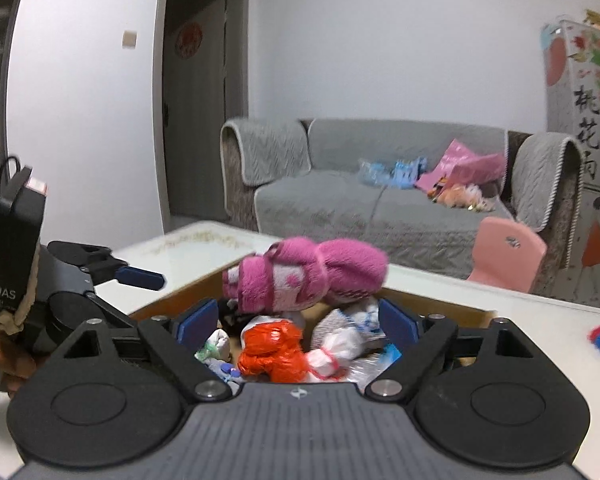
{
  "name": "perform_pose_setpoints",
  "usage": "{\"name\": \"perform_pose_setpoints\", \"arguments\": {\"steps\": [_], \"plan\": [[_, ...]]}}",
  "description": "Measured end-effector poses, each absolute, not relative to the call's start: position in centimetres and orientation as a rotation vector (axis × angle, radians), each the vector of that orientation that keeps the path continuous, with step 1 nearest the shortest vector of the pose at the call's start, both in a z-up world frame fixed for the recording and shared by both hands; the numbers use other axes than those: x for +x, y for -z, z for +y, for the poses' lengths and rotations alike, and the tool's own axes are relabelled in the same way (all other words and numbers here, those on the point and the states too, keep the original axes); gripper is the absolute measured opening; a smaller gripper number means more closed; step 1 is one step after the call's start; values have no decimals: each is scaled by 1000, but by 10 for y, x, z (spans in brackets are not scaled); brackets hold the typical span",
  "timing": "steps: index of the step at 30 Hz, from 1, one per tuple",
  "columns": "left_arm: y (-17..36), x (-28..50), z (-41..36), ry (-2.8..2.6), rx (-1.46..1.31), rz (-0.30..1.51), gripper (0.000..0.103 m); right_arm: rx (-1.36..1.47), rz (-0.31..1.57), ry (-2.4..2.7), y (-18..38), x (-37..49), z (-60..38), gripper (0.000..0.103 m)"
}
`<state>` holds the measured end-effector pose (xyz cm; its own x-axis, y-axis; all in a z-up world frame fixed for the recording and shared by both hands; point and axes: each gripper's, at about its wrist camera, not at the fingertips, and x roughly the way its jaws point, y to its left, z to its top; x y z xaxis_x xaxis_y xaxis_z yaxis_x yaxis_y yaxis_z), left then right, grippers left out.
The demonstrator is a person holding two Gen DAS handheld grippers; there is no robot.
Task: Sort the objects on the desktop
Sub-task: 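Move the left gripper to the white red-band sock while the right approaches the white peach-band sock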
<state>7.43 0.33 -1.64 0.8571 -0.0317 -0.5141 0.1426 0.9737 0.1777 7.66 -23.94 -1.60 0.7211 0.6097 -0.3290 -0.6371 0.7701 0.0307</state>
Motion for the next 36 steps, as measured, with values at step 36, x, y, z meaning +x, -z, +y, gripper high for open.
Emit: {"name": "perform_pose_setpoints", "arguments": {"steps": [36], "plan": [[79, 63, -130, 533, 229, 739, 98, -37, 717, -643, 95, 78, -285, 75]]}}
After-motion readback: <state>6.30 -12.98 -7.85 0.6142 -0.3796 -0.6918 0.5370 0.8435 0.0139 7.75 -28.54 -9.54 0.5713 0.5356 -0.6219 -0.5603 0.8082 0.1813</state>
